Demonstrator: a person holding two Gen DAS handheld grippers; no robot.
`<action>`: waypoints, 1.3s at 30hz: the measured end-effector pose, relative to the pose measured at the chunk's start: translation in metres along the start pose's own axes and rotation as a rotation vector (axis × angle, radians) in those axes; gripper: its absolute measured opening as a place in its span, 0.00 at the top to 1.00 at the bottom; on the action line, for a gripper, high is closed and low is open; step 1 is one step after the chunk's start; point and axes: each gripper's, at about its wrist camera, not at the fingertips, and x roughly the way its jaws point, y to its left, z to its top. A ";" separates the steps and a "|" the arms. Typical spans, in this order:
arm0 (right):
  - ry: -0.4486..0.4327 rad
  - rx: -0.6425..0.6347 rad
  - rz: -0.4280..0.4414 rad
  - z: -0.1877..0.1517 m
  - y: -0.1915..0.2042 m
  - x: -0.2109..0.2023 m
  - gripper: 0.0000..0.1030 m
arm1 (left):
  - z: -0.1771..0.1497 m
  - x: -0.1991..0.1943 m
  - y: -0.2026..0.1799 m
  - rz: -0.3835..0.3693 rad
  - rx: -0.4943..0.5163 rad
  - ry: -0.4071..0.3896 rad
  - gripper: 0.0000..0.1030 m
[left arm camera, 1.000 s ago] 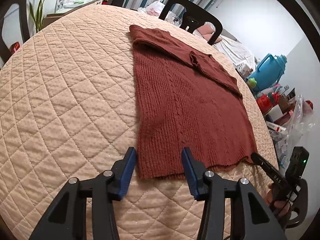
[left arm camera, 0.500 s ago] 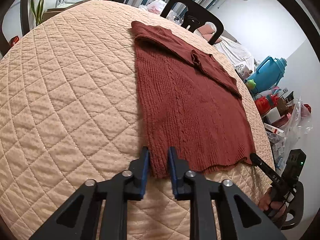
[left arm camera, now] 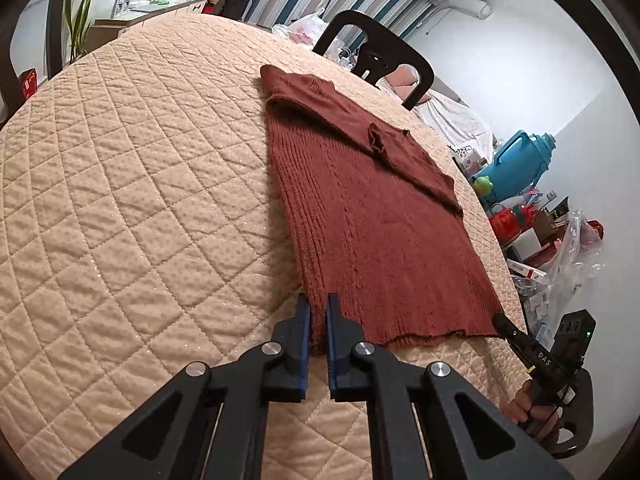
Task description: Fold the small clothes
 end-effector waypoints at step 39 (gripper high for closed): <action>-0.141 -0.045 0.094 0.082 0.024 -0.030 0.94 | 0.086 -0.023 -0.028 -0.147 0.027 -0.128 0.92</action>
